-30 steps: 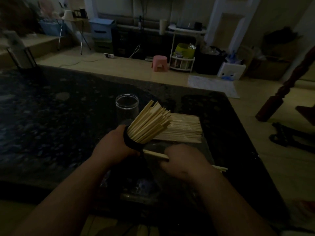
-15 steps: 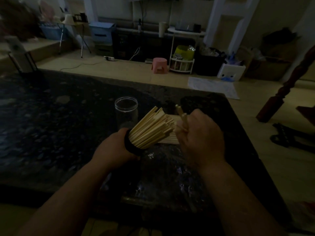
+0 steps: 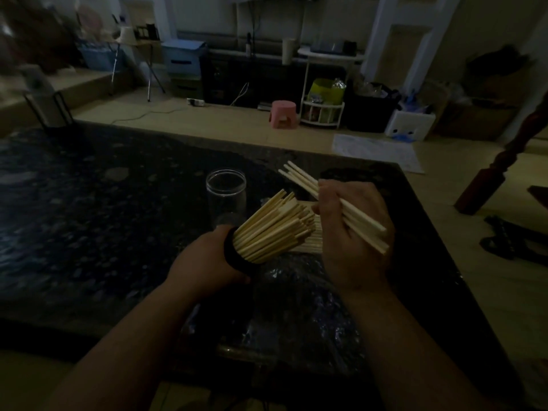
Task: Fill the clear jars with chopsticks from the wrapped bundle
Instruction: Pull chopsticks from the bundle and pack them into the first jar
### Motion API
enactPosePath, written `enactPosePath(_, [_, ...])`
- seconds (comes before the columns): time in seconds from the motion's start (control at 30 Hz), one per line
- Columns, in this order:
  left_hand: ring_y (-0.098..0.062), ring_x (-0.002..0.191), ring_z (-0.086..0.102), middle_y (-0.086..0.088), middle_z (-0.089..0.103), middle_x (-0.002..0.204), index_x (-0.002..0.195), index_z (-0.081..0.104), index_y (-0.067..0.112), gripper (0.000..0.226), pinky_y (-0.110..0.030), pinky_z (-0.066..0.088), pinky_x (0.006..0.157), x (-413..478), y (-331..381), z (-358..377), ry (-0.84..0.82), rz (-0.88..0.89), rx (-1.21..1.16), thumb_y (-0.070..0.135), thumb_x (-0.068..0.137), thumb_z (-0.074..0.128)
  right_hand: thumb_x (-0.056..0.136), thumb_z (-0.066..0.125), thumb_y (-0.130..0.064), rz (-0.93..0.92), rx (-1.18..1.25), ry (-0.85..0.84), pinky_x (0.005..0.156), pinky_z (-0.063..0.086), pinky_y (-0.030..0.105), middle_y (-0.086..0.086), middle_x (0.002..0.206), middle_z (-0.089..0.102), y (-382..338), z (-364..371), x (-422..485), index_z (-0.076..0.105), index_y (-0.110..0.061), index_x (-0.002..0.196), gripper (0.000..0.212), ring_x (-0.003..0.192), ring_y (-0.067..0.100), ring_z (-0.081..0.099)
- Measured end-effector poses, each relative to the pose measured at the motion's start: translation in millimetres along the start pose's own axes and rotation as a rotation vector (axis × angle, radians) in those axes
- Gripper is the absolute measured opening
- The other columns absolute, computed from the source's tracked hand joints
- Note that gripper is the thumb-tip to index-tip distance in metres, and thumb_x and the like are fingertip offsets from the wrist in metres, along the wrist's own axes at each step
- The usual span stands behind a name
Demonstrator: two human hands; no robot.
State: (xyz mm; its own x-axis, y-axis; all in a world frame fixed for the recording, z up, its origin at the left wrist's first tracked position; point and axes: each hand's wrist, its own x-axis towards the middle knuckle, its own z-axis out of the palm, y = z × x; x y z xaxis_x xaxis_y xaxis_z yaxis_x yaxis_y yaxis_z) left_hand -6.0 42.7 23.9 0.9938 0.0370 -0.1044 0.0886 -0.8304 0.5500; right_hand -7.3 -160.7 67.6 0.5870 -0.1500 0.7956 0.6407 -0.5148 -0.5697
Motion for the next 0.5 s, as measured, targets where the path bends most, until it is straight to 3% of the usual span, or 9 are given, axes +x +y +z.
enactPosePath(0.1, [-0.015,0.099,0.061,0.007,0.063,0.113,0.133,0.043,0.035,0.089,-0.037,0.053,0.085,-0.1,0.5,0.3,0.005,0.012,0.01,0.039,0.056,0.087,0.096,0.05,-0.037,0.267,0.259,-0.03,0.068,0.052,0.022,0.004,0.071,0.068,-9.3,5.2,0.6,0.068,-0.026,0.083,0.024,0.068,0.011,0.067])
enactPosePath(0.23, [-0.016,0.1,0.061,0.007,0.062,0.114,0.132,0.044,0.036,0.09,-0.037,0.053,0.085,0.3,-0.1,0.3,0.007,0.016,0.028,0.04,0.053,0.088,0.092,0.049,-0.04,0.399,0.255,-0.149,0.052,0.053,0.024,-0.005,0.06,0.065,-9.0,11.1,-6.3,0.066,-0.025,0.076,0.028,0.053,0.006,0.064])
enactPosePath(0.3, [-0.015,0.099,0.061,0.008,0.062,0.114,0.131,0.045,0.036,0.089,-0.035,0.052,0.084,0.4,0.1,0.3,0.005,0.023,0.026,0.039,0.054,0.088,0.09,0.05,-0.048,0.414,0.222,-0.179,0.054,0.055,0.031,-0.006,0.062,0.066,-4.7,12.6,-9.0,0.066,-0.029,0.074,0.029,0.056,0.008,0.064])
enactPosePath(0.43, [-0.015,0.101,0.06,0.008,0.062,0.115,0.13,0.046,0.037,0.085,-0.035,0.052,0.086,0.0,0.6,1.0,0.001,0.041,0.033,0.039,0.055,0.087,0.097,0.055,-0.029,0.405,0.157,-0.232,0.065,0.048,0.012,-0.014,0.067,0.065,1.8,9.9,-8.6,0.064,-0.033,0.07,0.028,0.069,-0.002,0.063])
enactPosePath(0.5, [-0.015,0.1,0.06,0.008,0.061,0.115,0.13,0.046,0.036,0.084,-0.035,0.051,0.085,0.2,0.4,1.5,0.001,0.052,0.039,0.04,0.056,0.086,0.094,0.061,-0.029,0.424,0.145,-0.261,0.069,0.05,0.015,-0.013,0.075,0.067,7.3,12.0,-11.0,0.068,-0.028,0.076,0.019,0.075,-0.002,0.063])
